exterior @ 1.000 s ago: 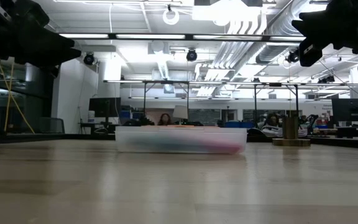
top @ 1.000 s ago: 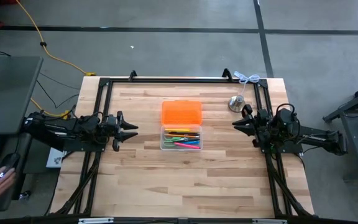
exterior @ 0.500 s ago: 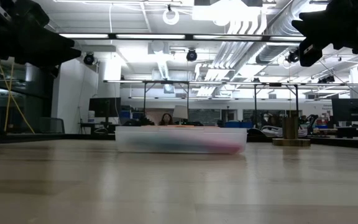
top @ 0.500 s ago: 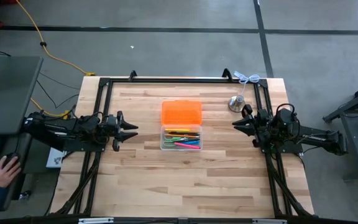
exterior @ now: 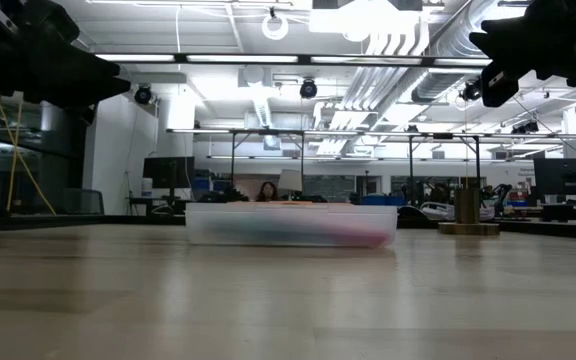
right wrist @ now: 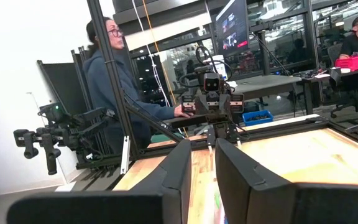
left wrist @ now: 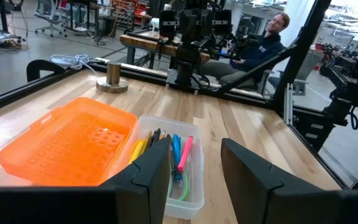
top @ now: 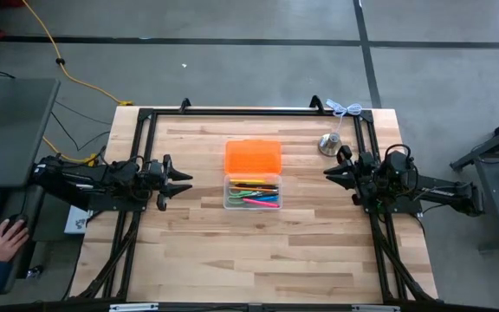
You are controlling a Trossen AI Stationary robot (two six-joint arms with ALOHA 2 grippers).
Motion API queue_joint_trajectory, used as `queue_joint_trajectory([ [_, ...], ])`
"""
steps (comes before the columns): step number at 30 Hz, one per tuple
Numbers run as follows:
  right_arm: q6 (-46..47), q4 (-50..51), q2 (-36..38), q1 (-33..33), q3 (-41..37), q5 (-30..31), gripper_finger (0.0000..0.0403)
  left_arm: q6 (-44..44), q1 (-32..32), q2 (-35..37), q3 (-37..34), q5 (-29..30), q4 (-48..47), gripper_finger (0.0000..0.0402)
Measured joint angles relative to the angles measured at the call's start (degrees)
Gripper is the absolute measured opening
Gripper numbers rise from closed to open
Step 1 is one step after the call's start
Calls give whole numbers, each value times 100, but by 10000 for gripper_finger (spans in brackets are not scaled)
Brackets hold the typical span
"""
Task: Pick & place school supplies into a supply box
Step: Return to Home Position
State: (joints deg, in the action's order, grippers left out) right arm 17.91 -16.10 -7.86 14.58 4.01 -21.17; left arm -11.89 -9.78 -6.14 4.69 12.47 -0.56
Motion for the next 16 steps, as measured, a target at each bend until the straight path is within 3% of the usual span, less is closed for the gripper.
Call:
queue_joint_trajectory([
  [16,0,0,0,-1,0,0,53,1,0,1,0,0,0,172],
])
